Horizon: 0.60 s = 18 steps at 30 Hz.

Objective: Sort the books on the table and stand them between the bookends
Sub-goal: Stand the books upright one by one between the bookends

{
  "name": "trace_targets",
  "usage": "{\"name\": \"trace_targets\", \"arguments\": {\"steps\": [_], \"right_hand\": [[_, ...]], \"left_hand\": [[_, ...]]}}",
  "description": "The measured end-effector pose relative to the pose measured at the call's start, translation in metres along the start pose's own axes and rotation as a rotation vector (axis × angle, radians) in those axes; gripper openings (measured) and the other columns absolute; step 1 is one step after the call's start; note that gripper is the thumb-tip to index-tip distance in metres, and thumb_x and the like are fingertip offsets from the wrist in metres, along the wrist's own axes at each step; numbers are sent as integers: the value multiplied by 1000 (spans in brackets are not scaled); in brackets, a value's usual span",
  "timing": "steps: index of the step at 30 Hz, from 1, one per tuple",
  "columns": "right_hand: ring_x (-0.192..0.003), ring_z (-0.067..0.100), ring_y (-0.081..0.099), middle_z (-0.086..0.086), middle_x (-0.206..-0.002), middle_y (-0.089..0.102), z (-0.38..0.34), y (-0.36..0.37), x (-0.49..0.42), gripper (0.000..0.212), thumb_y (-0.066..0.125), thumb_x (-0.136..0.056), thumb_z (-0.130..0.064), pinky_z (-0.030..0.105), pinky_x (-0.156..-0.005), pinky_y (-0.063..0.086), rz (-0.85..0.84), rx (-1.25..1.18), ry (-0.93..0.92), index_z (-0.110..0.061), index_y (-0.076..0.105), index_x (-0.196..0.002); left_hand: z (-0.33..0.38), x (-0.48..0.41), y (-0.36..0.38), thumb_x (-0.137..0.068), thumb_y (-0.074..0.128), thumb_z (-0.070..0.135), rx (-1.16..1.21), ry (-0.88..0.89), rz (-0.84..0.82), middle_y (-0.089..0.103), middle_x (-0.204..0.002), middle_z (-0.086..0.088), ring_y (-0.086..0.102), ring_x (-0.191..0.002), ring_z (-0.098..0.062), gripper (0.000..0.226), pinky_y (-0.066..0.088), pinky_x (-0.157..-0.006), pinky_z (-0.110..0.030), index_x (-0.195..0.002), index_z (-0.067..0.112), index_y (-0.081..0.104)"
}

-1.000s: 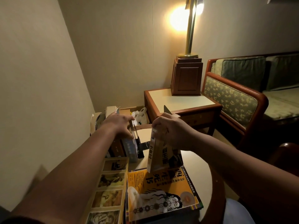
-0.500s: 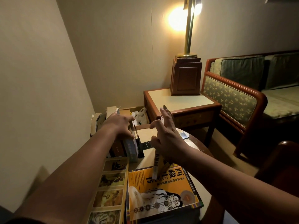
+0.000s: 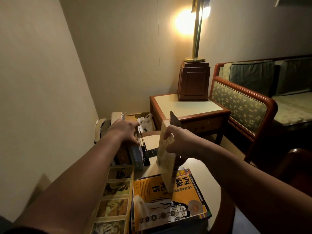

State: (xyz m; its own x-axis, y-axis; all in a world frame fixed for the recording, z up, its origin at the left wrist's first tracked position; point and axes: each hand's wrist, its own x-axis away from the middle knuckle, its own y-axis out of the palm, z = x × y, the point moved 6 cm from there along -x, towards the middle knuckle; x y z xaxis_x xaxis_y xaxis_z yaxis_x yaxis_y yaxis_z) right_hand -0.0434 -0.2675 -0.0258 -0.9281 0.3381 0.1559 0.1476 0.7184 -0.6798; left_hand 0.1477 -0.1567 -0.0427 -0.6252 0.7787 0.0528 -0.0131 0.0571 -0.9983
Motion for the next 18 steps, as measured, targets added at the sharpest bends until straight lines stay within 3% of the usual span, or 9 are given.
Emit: {"name": "trace_targets", "arguments": {"steps": [3,7,10,11,15,18], "right_hand": [[-110,32,58,-1,-118,46,-11,-6,-2,36,67,-89,-4,36,-72,63,25,19,-46,-23,60,-119],[-122,34,56,9,-136,49,-18,-14,-7,43,61,-93,-1,33,-77,59,121,-24,-100,-19,57,-132],[-122,35,57,13,-141,49,-31,-25,-11,51,60,-94,-2,24,-60,56,210,-40,-168,-17,50,-142],[-122,36,56,13,-142,49,-39,-29,-12,52,59,-94,-1,25,-59,56,247,-46,-200,-16,48,-143],[-127,40,53,14,-142,51,-74,-49,-14,55,58,-94,0,42,-80,60,406,-51,-354,-15,45,-145],[-129,39,51,14,-144,50,-98,-62,-19,57,59,-93,-1,43,-82,58,511,-81,-428,-18,45,-146]], "left_hand": [[-1,-1,2,-71,76,59,-10,18,32,59,-134,-4,52,-127,-27,91,30,-114,-44,-146,26,36],[-10,-5,6,-73,71,63,-61,47,24,63,-128,-2,57,-119,-22,84,28,-116,-45,-143,26,41],[-22,-6,10,-77,64,67,-88,52,-52,60,-133,3,53,-123,-20,74,28,-115,-45,-140,34,47],[-27,-7,12,-77,62,69,-90,50,-68,58,-136,4,52,-125,-20,73,27,-115,-46,-141,37,47],[-35,-3,8,-81,63,64,-79,27,-76,62,-131,3,54,-121,-19,67,27,-115,-45,-141,38,47],[-33,3,7,-81,68,56,-52,13,-12,65,-119,5,57,-113,-19,58,41,-104,-41,-134,39,53]]}}
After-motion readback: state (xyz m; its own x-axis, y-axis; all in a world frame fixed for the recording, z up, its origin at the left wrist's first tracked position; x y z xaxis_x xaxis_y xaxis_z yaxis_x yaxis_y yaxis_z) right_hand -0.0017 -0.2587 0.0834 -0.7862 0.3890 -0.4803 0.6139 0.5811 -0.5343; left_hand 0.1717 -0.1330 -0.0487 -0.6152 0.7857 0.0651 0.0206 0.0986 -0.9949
